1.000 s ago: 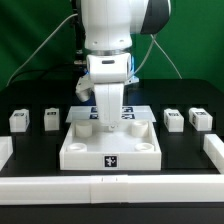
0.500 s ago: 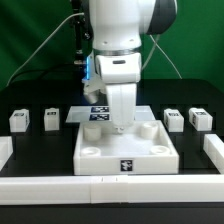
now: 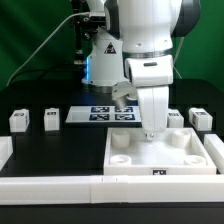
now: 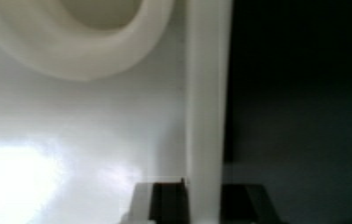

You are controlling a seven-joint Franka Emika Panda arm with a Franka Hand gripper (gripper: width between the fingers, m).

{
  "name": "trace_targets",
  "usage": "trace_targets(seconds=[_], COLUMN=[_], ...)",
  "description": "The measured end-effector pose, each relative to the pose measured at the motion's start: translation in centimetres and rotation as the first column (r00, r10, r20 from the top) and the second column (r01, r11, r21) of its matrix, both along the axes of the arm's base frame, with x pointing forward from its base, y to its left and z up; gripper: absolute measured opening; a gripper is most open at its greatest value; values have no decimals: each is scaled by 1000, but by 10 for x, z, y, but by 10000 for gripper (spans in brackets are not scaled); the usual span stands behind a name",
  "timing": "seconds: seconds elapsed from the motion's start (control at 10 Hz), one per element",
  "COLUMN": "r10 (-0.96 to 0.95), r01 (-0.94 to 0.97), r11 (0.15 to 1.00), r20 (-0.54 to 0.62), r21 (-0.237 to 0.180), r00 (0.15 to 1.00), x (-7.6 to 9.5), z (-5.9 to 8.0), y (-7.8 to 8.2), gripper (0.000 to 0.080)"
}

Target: Assemble one leg

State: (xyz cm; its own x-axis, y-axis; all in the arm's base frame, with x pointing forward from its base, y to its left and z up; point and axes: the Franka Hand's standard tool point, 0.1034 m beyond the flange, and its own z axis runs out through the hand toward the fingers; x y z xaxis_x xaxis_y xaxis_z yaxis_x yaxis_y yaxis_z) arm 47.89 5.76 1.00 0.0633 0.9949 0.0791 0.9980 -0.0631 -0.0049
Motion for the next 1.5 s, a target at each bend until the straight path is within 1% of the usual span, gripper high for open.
trace_targets(seconds=[0.1,0.2,0.3,0.4,0.7,1.1,1.2,1.3,1.5], r10=[0,-1,6,-7,-14,-14,-15,-16,-17], r01=[0,0,-6,7,14,14,15,16,17], r11=[1000,1000,1000,1000,1000,1000,1000,1000,1000], r20=[5,10,16,9,1,11,10,10,10], r21=[2,6,12,9,0,2,2,2,2], r00=[1000,1000,1000,1000,1000,1000,1000,1000,1000], x=[4,9,14,14,14,13,13,13,13], z=[0,0,0,-1,-1,-2,-2,-2,-2], y=[1,6,15,17,17,17,16,16,16], gripper=[63,63,63,63,63,64,242,242,587])
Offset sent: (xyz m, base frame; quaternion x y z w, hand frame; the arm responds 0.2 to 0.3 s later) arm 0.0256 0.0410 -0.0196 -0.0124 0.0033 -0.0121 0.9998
